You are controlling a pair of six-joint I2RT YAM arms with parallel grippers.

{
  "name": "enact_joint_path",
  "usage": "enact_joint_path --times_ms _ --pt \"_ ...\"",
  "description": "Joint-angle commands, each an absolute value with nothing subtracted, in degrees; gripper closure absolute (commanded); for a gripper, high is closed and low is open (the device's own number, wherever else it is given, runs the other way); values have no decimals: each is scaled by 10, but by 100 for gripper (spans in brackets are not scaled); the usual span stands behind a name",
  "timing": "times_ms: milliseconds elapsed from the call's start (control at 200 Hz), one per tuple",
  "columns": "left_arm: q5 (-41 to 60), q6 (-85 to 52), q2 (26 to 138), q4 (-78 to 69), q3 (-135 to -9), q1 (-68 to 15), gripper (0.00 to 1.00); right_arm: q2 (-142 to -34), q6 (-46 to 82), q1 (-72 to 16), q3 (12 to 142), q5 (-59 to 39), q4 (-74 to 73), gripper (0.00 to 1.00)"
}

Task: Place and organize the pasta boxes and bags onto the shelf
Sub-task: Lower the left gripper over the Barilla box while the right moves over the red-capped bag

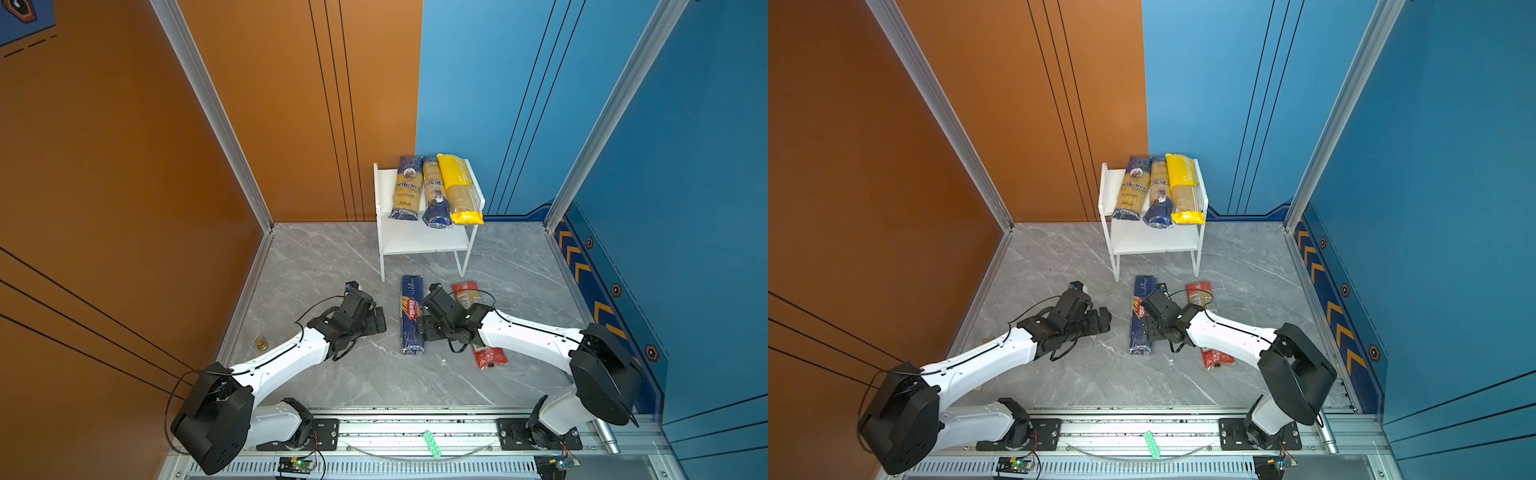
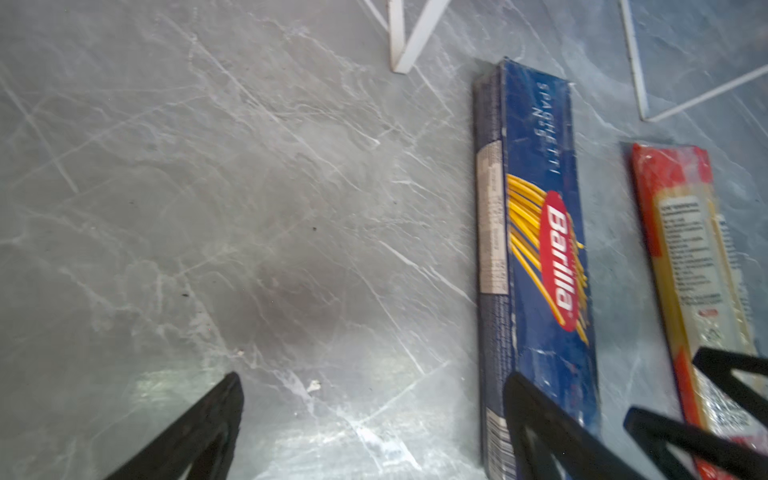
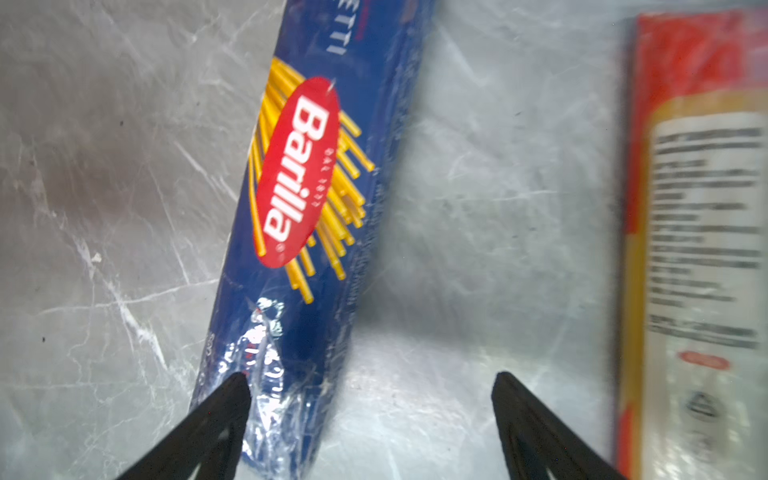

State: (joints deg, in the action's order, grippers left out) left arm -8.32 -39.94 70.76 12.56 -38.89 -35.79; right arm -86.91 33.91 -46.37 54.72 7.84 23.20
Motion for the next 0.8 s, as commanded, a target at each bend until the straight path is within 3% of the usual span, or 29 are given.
enact_joint_path --times_ms 0,285,796 --pt "-76 -401 689 113 -388 -380 2 -828 313 -433 536 93 269 11" --pt "-70 -447 737 122 -418 -427 2 -764 297 -345 509 88 279 10" --pt "-63 -454 916 145 -556 -505 2 -731 280 -285 455 53 251 10"
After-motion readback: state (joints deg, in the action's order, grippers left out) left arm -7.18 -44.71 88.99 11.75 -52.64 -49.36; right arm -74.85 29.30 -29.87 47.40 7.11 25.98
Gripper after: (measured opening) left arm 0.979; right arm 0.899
